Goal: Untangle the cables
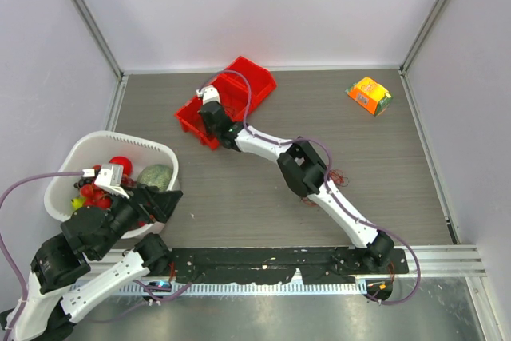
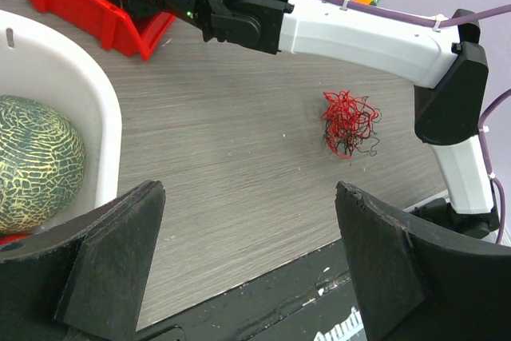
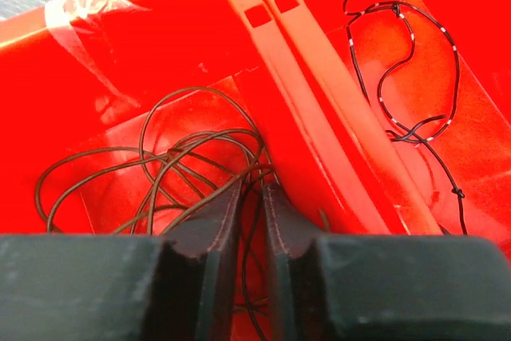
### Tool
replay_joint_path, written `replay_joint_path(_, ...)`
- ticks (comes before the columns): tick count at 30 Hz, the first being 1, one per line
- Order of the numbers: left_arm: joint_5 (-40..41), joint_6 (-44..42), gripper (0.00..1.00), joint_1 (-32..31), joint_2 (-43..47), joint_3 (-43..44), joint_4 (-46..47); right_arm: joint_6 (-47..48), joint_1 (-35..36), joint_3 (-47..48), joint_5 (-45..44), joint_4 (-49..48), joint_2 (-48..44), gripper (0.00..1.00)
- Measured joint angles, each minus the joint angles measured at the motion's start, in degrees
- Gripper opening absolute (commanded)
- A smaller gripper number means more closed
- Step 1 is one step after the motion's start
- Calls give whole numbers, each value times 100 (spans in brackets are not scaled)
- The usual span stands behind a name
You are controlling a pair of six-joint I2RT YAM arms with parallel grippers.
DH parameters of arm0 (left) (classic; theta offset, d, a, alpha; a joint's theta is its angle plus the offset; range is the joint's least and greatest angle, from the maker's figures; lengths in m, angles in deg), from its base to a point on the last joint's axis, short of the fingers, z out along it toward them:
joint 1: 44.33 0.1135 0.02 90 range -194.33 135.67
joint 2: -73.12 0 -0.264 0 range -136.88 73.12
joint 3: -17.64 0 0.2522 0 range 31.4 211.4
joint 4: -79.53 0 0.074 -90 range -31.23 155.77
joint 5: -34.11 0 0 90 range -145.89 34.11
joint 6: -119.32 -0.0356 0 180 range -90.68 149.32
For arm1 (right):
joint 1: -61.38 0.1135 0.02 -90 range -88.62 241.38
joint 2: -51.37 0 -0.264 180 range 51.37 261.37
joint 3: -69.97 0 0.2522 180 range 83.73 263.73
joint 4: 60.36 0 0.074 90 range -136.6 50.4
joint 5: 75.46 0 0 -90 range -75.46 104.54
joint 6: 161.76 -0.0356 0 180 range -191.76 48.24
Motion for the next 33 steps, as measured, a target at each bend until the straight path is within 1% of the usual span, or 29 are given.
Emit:
replay_joint_path(2,2,-2,92,0,-2,0,0,26,0,76,63,210,-4,38)
replay_joint_path(3,2,-2,92,0,-2,0,0,33,0,107,94,306,-13,46)
replay_joint_path(5,2,0,92,0,-2,0,0,28,2,122,192,573,-96,52)
replay_joint_path(7,2,-2,92,0,-4,0,0,24,2,122,256,887,-227,56)
replay_joint_path(14,0,-2,92,0,-31,0,0,24,0,149,350,1814,-946,61)
replay_joint_path(15,2,0,92,0,-33,0,0,37,0,155,358,1897,-1054,63)
replay_joint_path(19,2,0,92,0,-37,0,0,85,-33,105,365,2013,-1438,69)
replay_joint_path(22,2,0,92,0,-37,0,0,125,-85,-70,372,2006,-1687,68)
replay_joint_path(23,0,0,92,0,-37,0,0,127,-116,-85,372,1985,-1700,67)
replay_joint_path(25,0,0,92,0,-48,0,2,125,-249,-122,380,1875,-1705,58)
replay_joint_path(26,0,-2,92,0,-59,0,0,136,-321,-149,378,1845,-1705,44)
replay_joint_path(27,-2,-2,92,0,-70,0,0,146,-417,-170,378,1792,-1694,37)
replay_joint_path(28,-2,0,92,0,-76,0,0,175,-527,-186,380,1722,-1685,25)
replay_joint_path(31,-9,-2,92,0,-79,0,2,179,-815,-188,382,1392,-1600,2)
replay_joint_path(33,-11,-2,92,0,-79,0,0,142,-979,-120,439,1239,-1462,1)
